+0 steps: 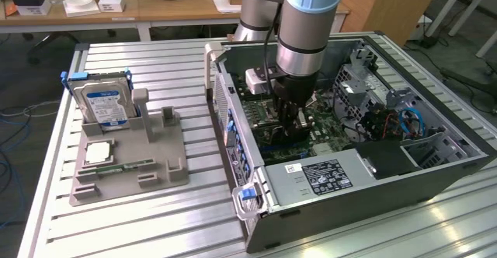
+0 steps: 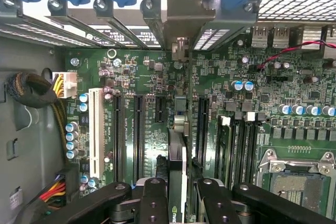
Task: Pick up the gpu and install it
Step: 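Insert the gpu into the slot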
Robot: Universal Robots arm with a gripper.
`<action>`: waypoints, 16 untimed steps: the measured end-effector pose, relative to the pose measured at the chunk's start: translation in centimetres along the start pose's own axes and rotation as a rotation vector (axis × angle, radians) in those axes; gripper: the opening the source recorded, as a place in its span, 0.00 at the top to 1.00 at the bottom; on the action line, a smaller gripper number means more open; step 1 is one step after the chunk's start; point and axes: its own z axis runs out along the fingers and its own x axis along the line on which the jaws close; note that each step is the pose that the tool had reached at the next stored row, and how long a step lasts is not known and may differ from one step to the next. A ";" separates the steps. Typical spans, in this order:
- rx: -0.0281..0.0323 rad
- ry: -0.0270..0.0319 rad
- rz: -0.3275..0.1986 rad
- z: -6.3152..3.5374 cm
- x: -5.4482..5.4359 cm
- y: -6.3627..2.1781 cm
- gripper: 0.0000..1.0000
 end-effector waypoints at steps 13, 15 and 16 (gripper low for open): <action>0.0008 -0.0006 0.000 0.02 0.0 0.04 0.74; 0.0028 -0.0007 0.000 -0.07 0.0 0.04 0.74; 0.0039 -0.0006 0.001 -0.12 0.0 0.04 0.74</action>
